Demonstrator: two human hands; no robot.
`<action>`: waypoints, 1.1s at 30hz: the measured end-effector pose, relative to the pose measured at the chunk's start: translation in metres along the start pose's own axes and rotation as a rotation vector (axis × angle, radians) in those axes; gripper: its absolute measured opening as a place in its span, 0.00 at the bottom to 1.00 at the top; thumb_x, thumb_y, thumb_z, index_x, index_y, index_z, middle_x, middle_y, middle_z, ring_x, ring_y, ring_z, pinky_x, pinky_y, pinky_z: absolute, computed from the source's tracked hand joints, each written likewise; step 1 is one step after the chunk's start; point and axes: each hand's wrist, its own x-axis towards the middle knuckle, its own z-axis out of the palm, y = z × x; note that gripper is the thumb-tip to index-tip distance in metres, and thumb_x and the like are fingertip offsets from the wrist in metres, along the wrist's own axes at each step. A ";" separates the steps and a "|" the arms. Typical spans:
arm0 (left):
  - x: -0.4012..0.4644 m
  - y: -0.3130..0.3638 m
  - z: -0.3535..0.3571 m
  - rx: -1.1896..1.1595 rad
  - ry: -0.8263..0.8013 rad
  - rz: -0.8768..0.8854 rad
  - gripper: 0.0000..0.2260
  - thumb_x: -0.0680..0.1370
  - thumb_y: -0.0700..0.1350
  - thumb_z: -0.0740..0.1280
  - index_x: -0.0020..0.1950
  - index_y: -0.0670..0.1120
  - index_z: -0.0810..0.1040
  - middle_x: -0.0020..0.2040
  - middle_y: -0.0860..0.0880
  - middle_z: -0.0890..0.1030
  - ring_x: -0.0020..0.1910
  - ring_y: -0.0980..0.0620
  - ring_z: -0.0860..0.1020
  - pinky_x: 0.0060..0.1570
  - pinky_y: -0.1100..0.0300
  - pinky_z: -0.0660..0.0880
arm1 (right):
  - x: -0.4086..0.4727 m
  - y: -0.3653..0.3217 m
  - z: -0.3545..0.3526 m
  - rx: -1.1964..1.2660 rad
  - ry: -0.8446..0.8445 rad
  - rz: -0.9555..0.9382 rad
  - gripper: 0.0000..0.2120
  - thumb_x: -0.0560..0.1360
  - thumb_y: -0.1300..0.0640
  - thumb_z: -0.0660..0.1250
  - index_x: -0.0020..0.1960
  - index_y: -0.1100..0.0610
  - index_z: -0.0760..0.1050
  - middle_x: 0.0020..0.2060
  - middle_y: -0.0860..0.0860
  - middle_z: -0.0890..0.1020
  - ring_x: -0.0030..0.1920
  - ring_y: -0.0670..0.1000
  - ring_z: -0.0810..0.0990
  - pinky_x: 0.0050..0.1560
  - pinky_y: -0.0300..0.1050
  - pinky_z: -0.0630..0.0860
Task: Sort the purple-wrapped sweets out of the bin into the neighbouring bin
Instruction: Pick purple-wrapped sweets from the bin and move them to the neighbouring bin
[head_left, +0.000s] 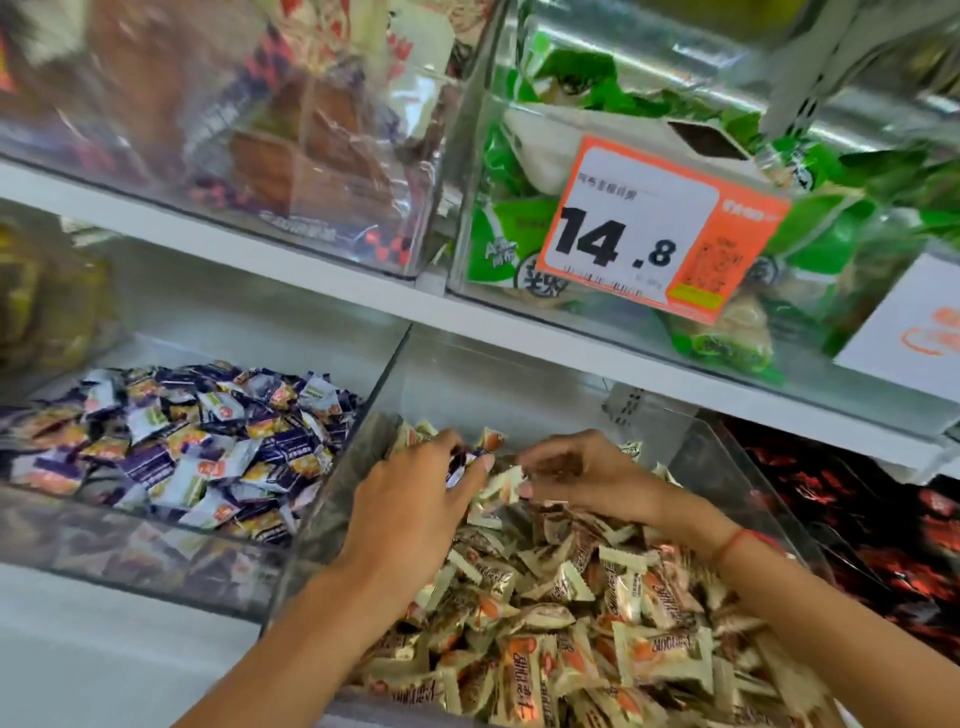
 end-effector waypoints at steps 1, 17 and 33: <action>0.001 0.000 0.001 -0.046 0.006 -0.006 0.23 0.76 0.65 0.52 0.56 0.51 0.76 0.38 0.54 0.80 0.34 0.56 0.79 0.34 0.59 0.76 | -0.007 -0.007 -0.001 0.130 0.014 0.006 0.12 0.69 0.54 0.76 0.53 0.51 0.83 0.48 0.49 0.85 0.49 0.48 0.83 0.52 0.41 0.78; 0.003 0.009 -0.007 -0.386 0.115 -0.031 0.15 0.70 0.67 0.64 0.42 0.56 0.75 0.30 0.54 0.79 0.26 0.58 0.77 0.28 0.63 0.74 | -0.020 -0.059 0.014 0.591 0.115 -0.059 0.17 0.68 0.69 0.73 0.55 0.59 0.76 0.45 0.49 0.86 0.50 0.47 0.84 0.51 0.37 0.78; 0.001 0.011 -0.011 -0.299 0.168 -0.086 0.12 0.77 0.55 0.63 0.51 0.48 0.77 0.23 0.55 0.70 0.16 0.59 0.67 0.17 0.67 0.58 | 0.038 -0.009 0.008 -0.240 -0.204 0.121 0.16 0.75 0.66 0.66 0.55 0.48 0.79 0.58 0.51 0.78 0.54 0.51 0.79 0.56 0.49 0.78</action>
